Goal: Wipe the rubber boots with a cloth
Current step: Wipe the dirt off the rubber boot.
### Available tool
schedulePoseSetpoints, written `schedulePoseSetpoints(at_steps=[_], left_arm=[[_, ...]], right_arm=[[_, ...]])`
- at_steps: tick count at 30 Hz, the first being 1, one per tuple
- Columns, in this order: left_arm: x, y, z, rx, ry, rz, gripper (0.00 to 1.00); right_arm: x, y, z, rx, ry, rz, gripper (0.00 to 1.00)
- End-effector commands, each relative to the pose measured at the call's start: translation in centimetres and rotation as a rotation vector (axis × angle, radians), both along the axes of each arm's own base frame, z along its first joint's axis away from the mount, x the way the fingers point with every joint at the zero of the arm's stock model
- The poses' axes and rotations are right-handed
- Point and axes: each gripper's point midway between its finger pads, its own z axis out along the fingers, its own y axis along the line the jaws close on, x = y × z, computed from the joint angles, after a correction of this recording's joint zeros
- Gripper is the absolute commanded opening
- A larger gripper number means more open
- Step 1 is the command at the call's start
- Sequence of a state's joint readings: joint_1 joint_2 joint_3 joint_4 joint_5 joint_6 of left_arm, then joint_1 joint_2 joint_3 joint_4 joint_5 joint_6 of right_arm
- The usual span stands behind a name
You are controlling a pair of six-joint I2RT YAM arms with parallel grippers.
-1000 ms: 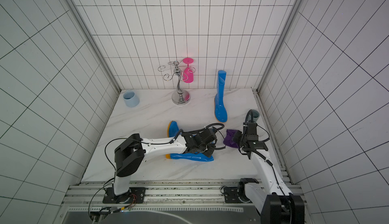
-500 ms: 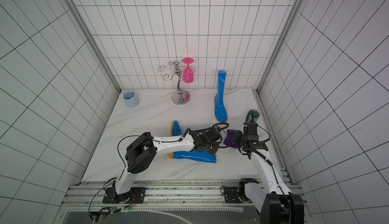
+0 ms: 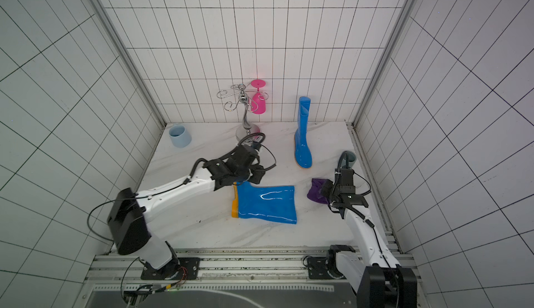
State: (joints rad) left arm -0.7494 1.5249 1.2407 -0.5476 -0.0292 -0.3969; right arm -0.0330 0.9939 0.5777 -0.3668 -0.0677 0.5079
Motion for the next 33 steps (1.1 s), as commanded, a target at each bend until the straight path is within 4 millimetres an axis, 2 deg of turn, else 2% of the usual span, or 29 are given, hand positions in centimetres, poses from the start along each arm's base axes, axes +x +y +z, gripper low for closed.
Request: schedulePoseSetpoints(at_steps=[1,4,7,11,15,19,26,33], left_arm=[[-0.9,5.1,-1.7,-0.078,0.053,0.026,0.41],[-1.4,8.6,-1.7,-0.096,-0.007,0.086,0.43],[-2.1,10.1,-2.9,-0.082,-0.017,0.107,0.49],[-2.7,9.5,-4.6,-0.121,0.013,0.082,0.51],[-3.0,8.5,-7.1,-0.126,0.095,0.047,0.51],[-3.2,7.2,-8.0,-0.185,0.111,0.006,0.51],[-3.6,7.6,-10.8,-0.122,0.165,0.007,0.51],[-4.2,7.1,-12.1,-0.136,0.194,-0.009,0.50]], right_arm=[[-0.7,-0.2,-1.5,-0.001,0.025,-0.001,0.00],[-0.7,-0.1,-1.6,-0.001,0.027,0.005,0.00],[-0.6,0.0,-1.5,0.002,0.028,0.013,0.00],[-0.5,-0.1,-1.3,-0.002,0.027,0.013,0.00],[-0.4,-0.1,-1.0,-0.008,0.025,0.017,0.00],[-0.4,-0.1,-1.0,-0.010,0.030,0.016,0.00],[-0.4,0.1,-1.3,-0.003,0.042,0.025,0.00],[-0.3,0.7,-1.9,-0.005,0.061,0.046,0.00]])
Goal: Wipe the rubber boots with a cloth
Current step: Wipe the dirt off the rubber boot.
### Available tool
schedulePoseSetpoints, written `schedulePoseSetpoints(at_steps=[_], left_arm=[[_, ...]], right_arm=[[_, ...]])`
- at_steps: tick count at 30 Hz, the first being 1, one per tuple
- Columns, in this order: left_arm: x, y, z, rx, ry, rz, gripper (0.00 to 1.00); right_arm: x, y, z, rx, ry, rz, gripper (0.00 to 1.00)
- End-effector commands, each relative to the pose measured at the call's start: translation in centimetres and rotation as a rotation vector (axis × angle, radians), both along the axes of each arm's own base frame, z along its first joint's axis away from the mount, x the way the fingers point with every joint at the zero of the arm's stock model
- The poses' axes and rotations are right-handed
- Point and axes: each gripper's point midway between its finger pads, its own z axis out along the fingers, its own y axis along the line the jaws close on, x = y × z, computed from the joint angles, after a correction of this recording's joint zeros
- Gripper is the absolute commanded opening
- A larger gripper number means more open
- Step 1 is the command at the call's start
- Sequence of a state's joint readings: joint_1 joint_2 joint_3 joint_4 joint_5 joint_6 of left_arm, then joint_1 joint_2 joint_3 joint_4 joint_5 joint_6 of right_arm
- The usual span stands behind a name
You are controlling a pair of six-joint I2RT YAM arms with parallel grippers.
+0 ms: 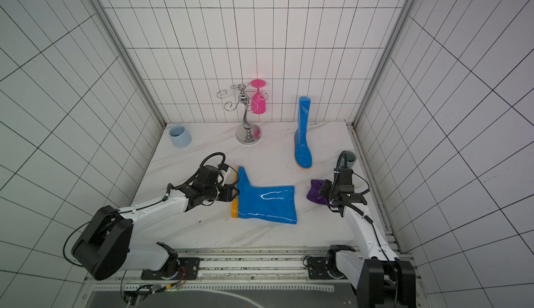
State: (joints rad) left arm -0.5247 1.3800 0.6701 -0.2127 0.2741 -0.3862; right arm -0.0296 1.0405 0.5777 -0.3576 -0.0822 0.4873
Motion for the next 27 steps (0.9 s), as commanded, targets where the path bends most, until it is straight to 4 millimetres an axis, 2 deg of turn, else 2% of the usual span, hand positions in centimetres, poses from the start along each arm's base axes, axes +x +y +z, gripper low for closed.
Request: schedulePoseSetpoints(at_steps=[1,9,12,20,27], left_arm=[[0.0,-0.7,-0.7,-0.017,0.000,-0.021,0.50],[-0.1,-0.6,-2.2,0.004,0.033,-0.024,0.43],[-0.2,-0.5,-2.8,0.019,0.044,-0.023,0.42],[-0.4,-0.3,-3.5,0.034,0.057,-0.027,0.38],[-0.4,-0.2,-4.0,0.048,0.068,-0.025,0.35]], right_arm=[[-0.3,0.5,-0.8,-0.008,0.025,0.023,0.00],[-0.1,1.3,-0.3,-0.024,0.024,0.035,0.00],[-0.1,2.6,1.1,-0.047,0.003,0.073,0.00],[-1.0,9.8,6.5,-0.007,-0.083,0.222,0.00],[-3.3,17.4,9.3,0.088,-0.153,0.359,0.00]])
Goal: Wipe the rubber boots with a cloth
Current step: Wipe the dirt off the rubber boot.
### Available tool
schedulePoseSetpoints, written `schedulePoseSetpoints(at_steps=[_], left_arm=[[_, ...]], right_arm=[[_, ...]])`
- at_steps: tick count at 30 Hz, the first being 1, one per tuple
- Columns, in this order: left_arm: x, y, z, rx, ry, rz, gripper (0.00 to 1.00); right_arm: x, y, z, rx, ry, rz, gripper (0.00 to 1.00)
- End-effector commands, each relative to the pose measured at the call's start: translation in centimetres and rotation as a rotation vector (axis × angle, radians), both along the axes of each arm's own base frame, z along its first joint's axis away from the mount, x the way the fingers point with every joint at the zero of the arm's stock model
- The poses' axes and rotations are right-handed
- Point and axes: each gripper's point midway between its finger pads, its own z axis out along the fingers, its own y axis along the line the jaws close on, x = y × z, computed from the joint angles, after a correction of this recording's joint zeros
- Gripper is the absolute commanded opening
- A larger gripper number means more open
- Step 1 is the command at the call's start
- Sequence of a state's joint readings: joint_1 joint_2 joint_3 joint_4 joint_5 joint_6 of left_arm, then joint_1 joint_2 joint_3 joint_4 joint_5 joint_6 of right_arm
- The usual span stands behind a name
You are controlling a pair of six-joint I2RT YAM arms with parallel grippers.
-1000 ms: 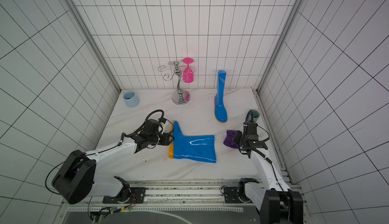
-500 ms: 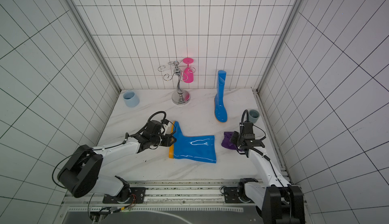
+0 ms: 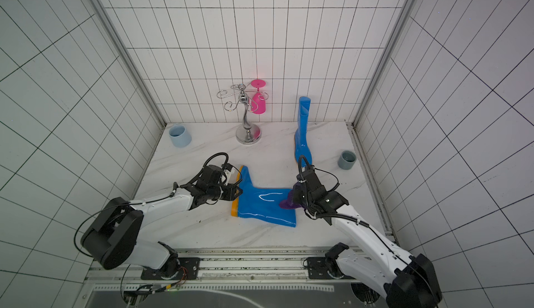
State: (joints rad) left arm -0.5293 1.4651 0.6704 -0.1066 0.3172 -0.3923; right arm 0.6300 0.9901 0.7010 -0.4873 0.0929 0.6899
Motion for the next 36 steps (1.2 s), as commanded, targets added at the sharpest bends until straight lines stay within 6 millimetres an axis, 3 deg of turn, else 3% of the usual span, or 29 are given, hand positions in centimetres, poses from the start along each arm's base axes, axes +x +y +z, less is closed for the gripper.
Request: schedulePoseSetpoints(at_steps=[1,7,12,19,24,29,31,36], left_arm=[[-1.2,1.3,-3.0,0.092,0.065,0.003,0.35],[-1.2,1.3,-3.1,0.093,0.070,0.001,0.33],[-1.4,1.2,-3.2,0.092,0.076,-0.003,0.32],[-1.5,1.2,-3.4,0.096,0.083,-0.007,0.31],[-1.4,1.2,-3.4,0.100,0.082,-0.002,0.31],[-1.4,1.3,-3.5,0.104,0.082,0.003,0.31],[-1.3,1.3,-3.5,0.106,0.081,0.005,0.31],[-1.3,1.5,-3.5,0.111,0.082,0.011,0.31]], right_arm=[[0.3,3.3,4.9,0.106,-0.079,-0.008,0.00],[-0.3,9.0,3.6,0.113,-0.087,0.110,0.00],[1.6,13.1,3.5,0.113,-0.136,0.175,0.00],[4.0,17.1,5.7,0.120,-0.200,0.238,0.00],[4.5,18.4,5.4,0.125,-0.195,0.257,0.00],[4.3,19.5,0.8,0.100,-0.105,0.282,0.00],[4.0,18.9,-1.5,0.069,-0.062,0.271,0.00],[2.6,15.7,-4.6,-0.038,0.008,0.226,0.00]])
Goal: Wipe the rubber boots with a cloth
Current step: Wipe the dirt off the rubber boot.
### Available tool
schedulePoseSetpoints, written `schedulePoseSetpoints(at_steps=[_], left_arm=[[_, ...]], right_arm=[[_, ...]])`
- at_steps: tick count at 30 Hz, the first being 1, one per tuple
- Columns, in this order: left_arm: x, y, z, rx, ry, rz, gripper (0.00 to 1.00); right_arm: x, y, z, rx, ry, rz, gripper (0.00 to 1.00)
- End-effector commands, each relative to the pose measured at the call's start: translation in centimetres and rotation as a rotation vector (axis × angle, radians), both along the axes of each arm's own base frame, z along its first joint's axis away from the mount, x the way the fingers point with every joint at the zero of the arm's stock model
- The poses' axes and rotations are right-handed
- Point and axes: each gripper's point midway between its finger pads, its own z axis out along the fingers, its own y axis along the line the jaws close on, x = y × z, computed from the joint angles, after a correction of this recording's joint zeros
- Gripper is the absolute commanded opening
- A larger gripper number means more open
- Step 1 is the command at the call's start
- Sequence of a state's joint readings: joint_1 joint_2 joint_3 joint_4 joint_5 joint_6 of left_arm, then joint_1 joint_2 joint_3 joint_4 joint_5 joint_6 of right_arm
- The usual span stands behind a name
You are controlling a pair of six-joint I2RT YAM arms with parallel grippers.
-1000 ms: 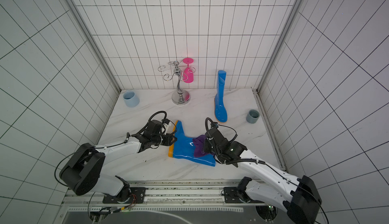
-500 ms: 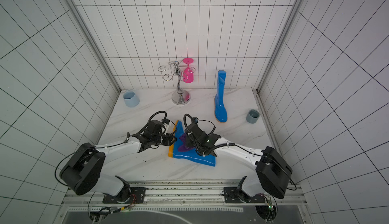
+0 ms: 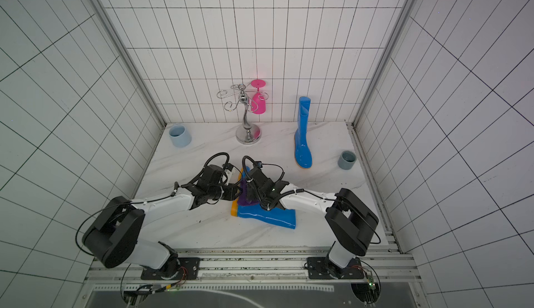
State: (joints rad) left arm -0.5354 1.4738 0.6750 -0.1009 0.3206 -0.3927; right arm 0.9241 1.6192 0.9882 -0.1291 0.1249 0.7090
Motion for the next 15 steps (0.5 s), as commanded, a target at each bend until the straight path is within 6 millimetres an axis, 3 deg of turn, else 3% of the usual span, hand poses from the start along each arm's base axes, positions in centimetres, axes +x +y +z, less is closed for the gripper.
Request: schedulePoseSetpoints(at_steps=[1,10,15], left_arm=[[-1.3,1.8,-3.5,0.117,0.081,0.021,0.31],[-1.2,2.0,-3.5,0.121,0.080,0.029,0.30],[-1.0,2.3,-3.6,0.123,0.085,0.041,0.30]], right_arm=[[-1.3,-2.7,-1.4,-0.087,0.032,-0.047,0.00],[-3.5,-13.5,-4.5,-0.250,0.114,-0.208,0.00],[-4.1,-19.9,-4.9,-0.302,0.153,-0.359,0.00]])
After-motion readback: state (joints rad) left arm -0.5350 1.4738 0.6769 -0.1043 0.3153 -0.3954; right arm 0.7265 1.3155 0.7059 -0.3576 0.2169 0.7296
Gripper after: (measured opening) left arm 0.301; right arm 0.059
